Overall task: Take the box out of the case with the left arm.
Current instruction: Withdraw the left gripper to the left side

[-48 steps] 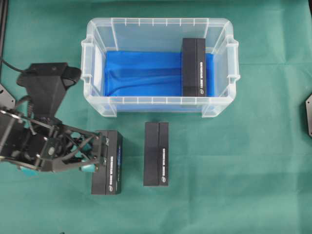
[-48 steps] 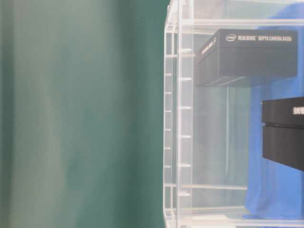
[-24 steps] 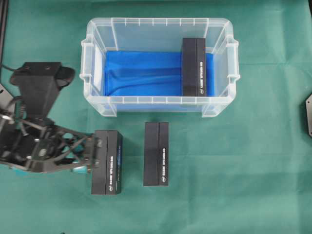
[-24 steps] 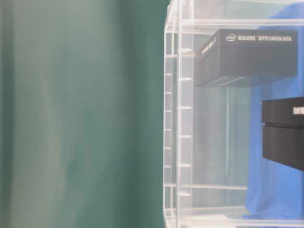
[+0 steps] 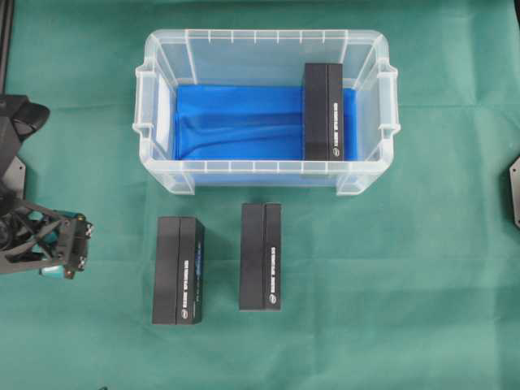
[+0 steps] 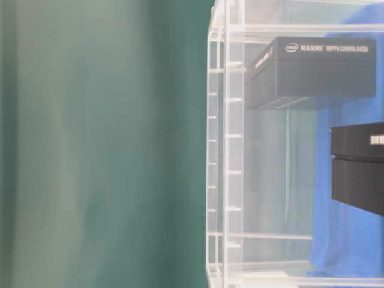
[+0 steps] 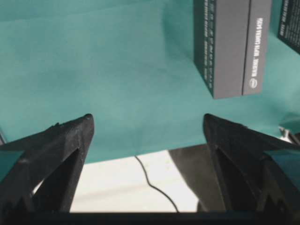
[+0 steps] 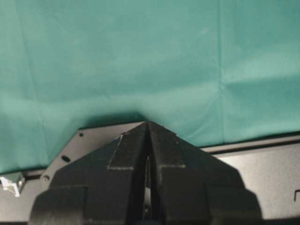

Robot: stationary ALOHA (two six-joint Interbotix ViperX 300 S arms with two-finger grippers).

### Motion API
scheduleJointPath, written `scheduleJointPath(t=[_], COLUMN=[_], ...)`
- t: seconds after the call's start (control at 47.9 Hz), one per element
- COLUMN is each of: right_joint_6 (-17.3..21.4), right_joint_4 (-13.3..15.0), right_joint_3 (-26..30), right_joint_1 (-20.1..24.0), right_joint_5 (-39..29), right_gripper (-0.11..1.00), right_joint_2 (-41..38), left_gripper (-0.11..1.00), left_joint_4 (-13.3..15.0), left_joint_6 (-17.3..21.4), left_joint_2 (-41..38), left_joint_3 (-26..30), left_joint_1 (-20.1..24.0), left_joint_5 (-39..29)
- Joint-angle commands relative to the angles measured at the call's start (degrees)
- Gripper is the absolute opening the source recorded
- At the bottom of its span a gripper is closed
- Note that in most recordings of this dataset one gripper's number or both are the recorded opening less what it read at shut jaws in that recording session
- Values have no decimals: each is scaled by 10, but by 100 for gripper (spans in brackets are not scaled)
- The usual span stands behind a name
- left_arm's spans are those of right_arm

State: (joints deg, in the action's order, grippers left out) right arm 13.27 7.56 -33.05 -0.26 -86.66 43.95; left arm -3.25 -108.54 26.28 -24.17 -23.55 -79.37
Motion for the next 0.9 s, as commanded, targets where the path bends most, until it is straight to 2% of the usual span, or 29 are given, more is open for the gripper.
scheduleJointPath(t=[0.0, 0.146, 0.209, 0.334, 0.542, 0.709, 0.793, 0.876], right_joint_6=[0, -1, -1, 0, 4, 5, 5, 5], right_joint_4=[1, 1, 1, 1, 1, 0, -1, 0], right_joint_3=[6, 6, 6, 6, 6, 6, 6, 6], right_joint_1=[-1, -1, -1, -1, -1, -1, -1, -1], right_joint_5=[2, 3, 2, 2, 2, 2, 3, 2], right_gripper=[0, 0, 0, 0, 0, 0, 0, 0], right_joint_2=[-2, -2, -2, -2, -2, -2, -2, -2], left_gripper=[93, 93, 93, 93, 93, 93, 93, 93], left_joint_4=[0, 0, 0, 0, 0, 1, 4, 4], left_joint_6=[2, 6, 23, 91, 189, 284, 315, 330], left_joint_2=[11, 16, 23, 42, 62, 61, 60, 62], left_joint_3=[4, 4, 0, -8, -10, -6, -4, -5], left_joint_1=[7, 33, 51, 109, 232, 323, 352, 374], left_joint_5=[1, -4, -8, -25, -57, -78, -81, -85])
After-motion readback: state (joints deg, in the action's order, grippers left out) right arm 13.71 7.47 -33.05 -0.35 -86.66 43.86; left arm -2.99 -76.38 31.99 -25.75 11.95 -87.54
